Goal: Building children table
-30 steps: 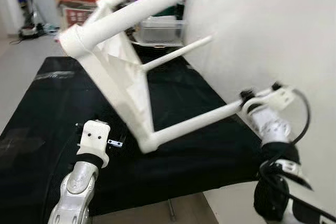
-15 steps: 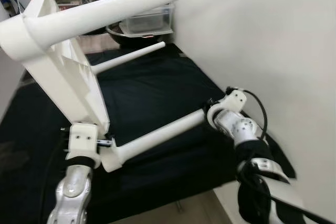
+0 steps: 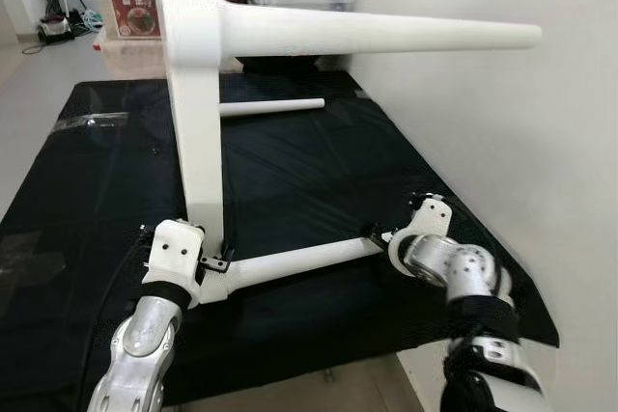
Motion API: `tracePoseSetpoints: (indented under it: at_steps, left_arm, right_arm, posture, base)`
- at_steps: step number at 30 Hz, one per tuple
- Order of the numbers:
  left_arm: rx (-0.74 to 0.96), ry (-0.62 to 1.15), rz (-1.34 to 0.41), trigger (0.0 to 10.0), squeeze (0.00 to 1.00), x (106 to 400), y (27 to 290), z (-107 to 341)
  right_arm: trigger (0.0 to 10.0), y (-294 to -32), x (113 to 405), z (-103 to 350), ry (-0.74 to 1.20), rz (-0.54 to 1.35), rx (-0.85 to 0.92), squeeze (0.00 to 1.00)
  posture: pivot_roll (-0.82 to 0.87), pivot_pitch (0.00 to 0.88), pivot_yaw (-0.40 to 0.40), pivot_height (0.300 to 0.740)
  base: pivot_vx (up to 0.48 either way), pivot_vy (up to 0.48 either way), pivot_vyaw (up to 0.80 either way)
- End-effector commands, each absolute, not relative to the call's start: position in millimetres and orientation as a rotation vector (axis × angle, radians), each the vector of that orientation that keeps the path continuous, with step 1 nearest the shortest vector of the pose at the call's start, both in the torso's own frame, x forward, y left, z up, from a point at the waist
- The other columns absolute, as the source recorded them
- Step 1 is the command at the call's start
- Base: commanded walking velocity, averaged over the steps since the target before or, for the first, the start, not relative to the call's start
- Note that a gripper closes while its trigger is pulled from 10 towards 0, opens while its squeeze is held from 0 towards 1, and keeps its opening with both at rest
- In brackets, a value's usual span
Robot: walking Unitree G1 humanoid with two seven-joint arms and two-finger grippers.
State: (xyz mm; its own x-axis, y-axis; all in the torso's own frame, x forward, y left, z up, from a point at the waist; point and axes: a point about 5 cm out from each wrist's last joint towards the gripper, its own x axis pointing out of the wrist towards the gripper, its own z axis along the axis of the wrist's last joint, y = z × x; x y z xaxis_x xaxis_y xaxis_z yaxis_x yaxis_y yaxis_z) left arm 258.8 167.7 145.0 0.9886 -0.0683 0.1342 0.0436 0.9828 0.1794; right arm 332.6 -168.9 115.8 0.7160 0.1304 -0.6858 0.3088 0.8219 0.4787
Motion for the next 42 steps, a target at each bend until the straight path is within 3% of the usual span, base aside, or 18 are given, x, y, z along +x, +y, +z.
tracePoseSetpoints:
  at_steps: [1,5,6,7,8,10,12,14,15,16,28,32,42]
  left_arm:
    - [0.180,-0.114,-0.055,10.0,0.00,259.2,170.0,139.6]
    - [0.189,-0.111,-0.058,10.0,0.00,260.5,171.4,138.6]
    - [0.191,-0.111,-0.057,10.0,0.00,260.8,171.7,138.2]
    - [0.191,-0.111,-0.057,10.0,0.00,260.8,171.7,138.2]
    - [0.191,-0.110,-0.056,10.0,0.00,261.1,171.9,138.0]
    - [0.191,-0.110,-0.056,10.0,0.00,261.3,172.0,137.9]
    - [0.197,-0.108,-0.058,10.0,0.00,262.4,171.6,137.2]
    - [0.205,-0.109,-0.058,10.0,0.00,264.4,171.6,137.5]
    - [0.205,-0.109,-0.058,10.0,0.00,264.4,171.6,137.5]
    - [0.209,-0.114,-0.056,10.0,0.00,265.9,172.0,138.5]
    - [0.217,-0.134,-0.047,10.0,0.00,269.3,168.3,141.6]
    - [0.208,-0.137,-0.034,10.0,0.00,268.1,169.6,142.4]
    - [0.217,-0.144,-0.046,10.0,0.00,275.2,168.9,146.2]
  right_arm:
    - [10.0,-171.2,318.2,104.2,0.872,-0.096,0.619,1.00]
    - [10.0,-196.7,292.3,98.4,0.910,-0.201,0.645,0.98]
    - [10.0,-200.8,289.8,105.3,0.875,-0.204,0.610,0.23]
    - [10.0,-200.8,289.8,105.3,0.875,-0.204,0.610,0.23]
    - [10.0,-203.2,290.6,117.9,0.807,-0.187,0.545,0.00]
    - [10.0,-202.9,291.7,126.9,0.761,-0.167,0.497,0.00]
    - [10.0,-208.8,313.2,197.1,0.208,-0.135,-0.155,0.00]
    - [10.0,-185.6,315.5,235.0,-0.176,-0.012,-0.675,0.00]
    - [10.0,-185.6,315.5,235.0,-0.176,-0.012,-0.675,0.00]
    - [10.0,-186.4,320.6,249.0,-0.290,-0.050,-0.845,0.00]
    - [10.0,-200.4,337.2,294.6,-0.548,-0.143,-1.198,0.00]
    - [10.0,-216.5,340.8,313.7,-0.632,-0.299,-1.232,0.00]
    - [10.0,-213.9,355.8,322.0,-0.682,-0.268,-1.284,0.00]
  posture:
    - [-0.01,0.000,-0.063,0.740]
    - [-0.03,0.000,-0.059,0.740]
    - [-0.03,0.000,-0.055,0.740]
    - [-0.03,0.000,-0.055,0.740]
    - [-0.03,0.000,-0.052,0.740]
    - [-0.03,0.000,-0.052,0.740]
    - [-0.04,0.000,-0.041,0.740]
    - [-0.04,0.000,-0.041,0.740]
    - [-0.04,0.000,-0.041,0.740]
    - [-0.04,0.000,-0.041,0.740]
    - [-0.03,0.000,-0.062,0.740]
    - [-0.02,0.000,-0.070,0.740]
    - [-0.03,0.000,-0.058,0.740]
  base:
    - [0.000,0.000,0.00]
    - [0.000,0.000,0.00]
    - [0.000,0.000,0.00]
    - [0.000,0.000,0.00]
    - [0.000,0.000,0.00]
    - [0.000,0.000,0.00]
    - [0.000,0.000,0.00]
    - [0.000,0.000,0.00]
    - [0.000,0.000,0.00]
    - [0.000,0.000,0.00]
    - [0.000,0.000,0.00]
    - [0.000,0.000,0.00]
    - [0.000,0.000,0.00]
